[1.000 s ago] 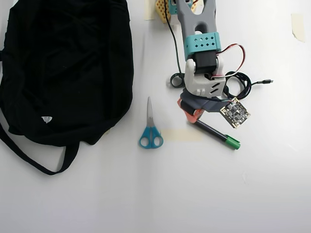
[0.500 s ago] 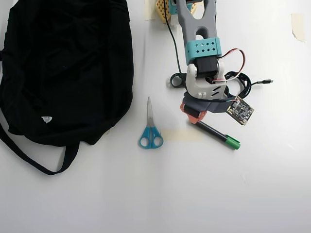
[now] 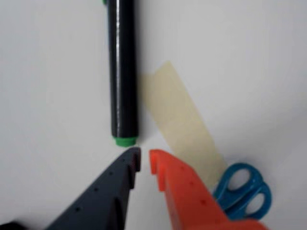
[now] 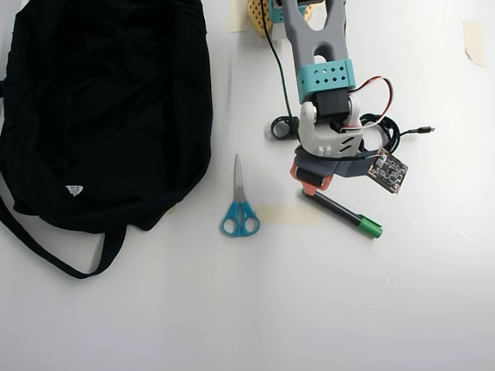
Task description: Put the green marker into the black bag
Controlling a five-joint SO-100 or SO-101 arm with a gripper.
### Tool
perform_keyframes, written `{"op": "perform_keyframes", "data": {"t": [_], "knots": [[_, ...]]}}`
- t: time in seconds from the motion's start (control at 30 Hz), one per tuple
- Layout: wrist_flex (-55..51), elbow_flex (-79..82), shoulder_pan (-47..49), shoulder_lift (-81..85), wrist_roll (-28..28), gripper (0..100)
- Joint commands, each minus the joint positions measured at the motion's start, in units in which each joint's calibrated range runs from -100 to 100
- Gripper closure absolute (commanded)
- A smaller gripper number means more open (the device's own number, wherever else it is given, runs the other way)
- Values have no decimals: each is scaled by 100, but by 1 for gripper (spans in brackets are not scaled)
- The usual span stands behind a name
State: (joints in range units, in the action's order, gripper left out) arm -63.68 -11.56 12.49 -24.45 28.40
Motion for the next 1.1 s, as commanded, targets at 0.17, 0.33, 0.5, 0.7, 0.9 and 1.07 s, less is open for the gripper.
{"op": "perform_keyframes", "data": {"t": [0.17,0.33,0.5,0.7,0.9,1.07], "knots": [[-540,-614,150,63,-118,98],[-575,-767,217,-128,-234,98],[-635,-1540,217,-775,-213,98],[-1272,-2959,217,-1555,-171,98],[-1832,-3921,232,-1978,-223,98],[-1850,-3948,247,-2028,-234,98]]}}
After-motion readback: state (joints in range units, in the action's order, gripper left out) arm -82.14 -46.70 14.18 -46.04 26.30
